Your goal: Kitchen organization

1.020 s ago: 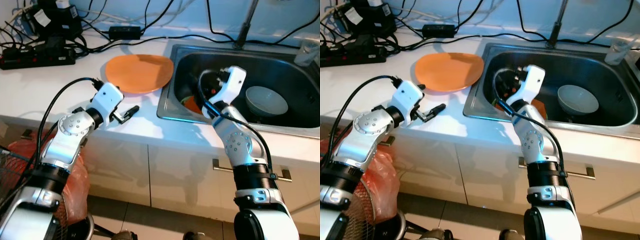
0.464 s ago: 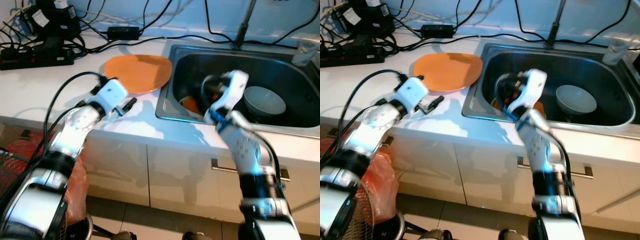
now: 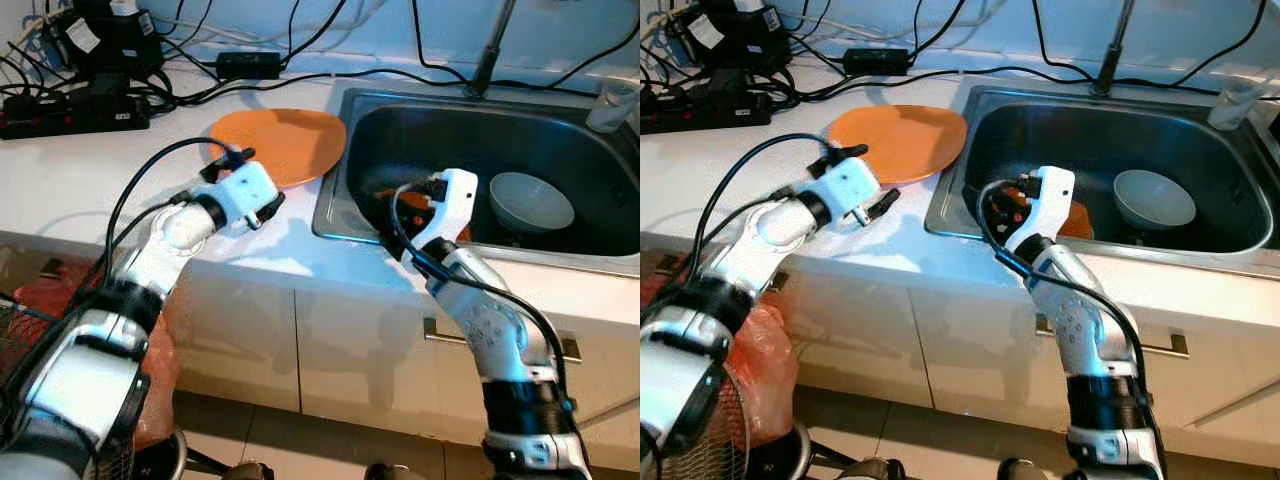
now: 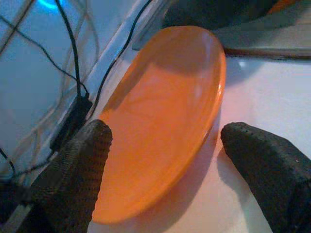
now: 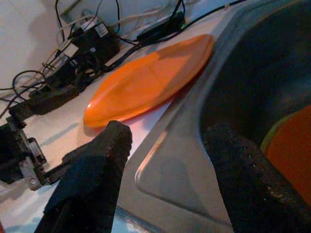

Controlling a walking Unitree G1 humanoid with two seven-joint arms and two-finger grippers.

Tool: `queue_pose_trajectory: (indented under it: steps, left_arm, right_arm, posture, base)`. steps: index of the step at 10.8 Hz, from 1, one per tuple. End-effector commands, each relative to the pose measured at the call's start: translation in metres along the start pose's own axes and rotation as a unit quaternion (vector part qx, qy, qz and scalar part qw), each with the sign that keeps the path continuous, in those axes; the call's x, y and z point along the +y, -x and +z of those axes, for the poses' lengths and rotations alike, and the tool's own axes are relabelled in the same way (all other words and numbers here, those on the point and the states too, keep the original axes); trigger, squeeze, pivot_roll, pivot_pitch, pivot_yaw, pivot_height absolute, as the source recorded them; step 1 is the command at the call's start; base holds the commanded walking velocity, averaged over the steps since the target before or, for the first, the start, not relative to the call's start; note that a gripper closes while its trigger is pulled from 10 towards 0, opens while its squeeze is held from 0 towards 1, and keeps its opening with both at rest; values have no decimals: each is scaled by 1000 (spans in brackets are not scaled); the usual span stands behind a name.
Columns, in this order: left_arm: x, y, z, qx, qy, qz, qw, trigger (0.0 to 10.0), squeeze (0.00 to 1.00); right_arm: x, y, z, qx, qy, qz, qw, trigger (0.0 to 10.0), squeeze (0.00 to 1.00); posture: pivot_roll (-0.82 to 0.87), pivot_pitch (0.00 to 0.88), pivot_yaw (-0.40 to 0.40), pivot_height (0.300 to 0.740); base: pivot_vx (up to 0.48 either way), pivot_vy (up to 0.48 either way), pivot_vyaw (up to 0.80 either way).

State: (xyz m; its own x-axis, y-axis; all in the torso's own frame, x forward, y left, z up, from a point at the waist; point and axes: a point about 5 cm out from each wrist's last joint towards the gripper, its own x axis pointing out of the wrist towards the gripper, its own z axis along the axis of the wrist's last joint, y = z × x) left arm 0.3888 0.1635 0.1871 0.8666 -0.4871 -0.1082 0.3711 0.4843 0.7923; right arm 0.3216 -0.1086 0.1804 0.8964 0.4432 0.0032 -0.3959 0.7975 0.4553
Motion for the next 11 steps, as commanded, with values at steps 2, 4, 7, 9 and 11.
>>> queue_pose_trajectory:
  steps: [2, 4, 7, 9, 11]
  left_arm:
    - [-2, 0, -8, 30, -56, -13, 998, 10000, 0]
    - [14, 2, -16, 74, -72, 27, 994, 10000, 0]
    - [25, 10, -30, 117, -71, 64, 989, 10000, 0]
    - [23, 11, -35, 131, -73, 51, 987, 0, 0]
    - [16, 9, -34, 128, -73, 29, 989, 0, 0]
  right_arm:
    - [2, 6, 6, -7, -2, -1, 1000, 10000, 0]
    - [7, 9, 8, -7, 3, 13, 1000, 10000, 0]
    - [13, 11, 7, -1, 12, 27, 1000, 10000, 0]
    - [16, 13, 10, -2, 13, 32, 999, 10000, 0]
    - [16, 14, 9, -2, 12, 31, 999, 10000, 0]
  posture:
    - [-87, 114, 27, 740]
    - [-96, 117, 20, 740]
    - [-100, 121, 16, 740]
    - [-104, 128, 17, 740]
    - [-106, 132, 18, 740]
  base:
    - [0, 0, 0]
    - [0, 0, 0]
    - [0, 0, 0]
    - [0, 0, 0]
    - [0, 0, 0]
